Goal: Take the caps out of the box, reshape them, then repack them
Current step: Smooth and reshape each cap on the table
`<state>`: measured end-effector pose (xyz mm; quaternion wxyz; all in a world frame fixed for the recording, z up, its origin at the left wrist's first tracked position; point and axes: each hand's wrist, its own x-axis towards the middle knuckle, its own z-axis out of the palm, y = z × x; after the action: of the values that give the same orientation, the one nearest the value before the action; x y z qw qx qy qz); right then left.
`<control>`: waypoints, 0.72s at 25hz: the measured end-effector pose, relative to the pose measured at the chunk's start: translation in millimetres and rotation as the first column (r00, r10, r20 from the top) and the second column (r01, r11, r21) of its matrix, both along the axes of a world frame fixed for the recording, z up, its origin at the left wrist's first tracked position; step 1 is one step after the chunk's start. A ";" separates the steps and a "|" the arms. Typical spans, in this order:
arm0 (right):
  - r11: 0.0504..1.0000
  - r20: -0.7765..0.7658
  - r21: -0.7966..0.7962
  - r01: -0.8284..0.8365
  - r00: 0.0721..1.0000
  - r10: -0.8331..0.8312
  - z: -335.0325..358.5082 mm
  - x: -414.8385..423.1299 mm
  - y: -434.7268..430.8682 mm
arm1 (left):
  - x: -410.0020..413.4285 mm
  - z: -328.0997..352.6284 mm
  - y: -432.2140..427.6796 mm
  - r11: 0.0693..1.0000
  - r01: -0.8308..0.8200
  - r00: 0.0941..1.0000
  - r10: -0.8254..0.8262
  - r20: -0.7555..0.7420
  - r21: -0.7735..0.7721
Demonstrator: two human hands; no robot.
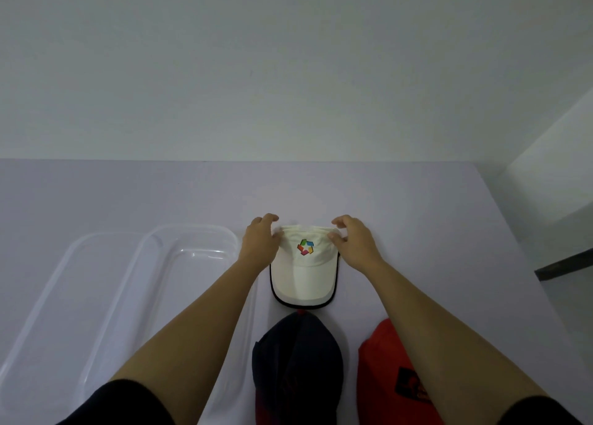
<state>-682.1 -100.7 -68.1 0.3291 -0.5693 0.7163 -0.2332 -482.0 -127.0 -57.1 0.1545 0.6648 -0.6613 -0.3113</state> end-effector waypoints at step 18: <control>0.959 0.057 0.170 0.226 0.969 -0.239 30.7 -139.2 153.3 | -96.0 26.5 123.3 0.944 0.231 0.962 -0.185 -0.199 0.237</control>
<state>-821.3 52.6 -37.4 0.3722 -0.4431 0.7816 -0.2329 -578.0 -3.7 -30.6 0.0899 0.5757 -0.6657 -0.4662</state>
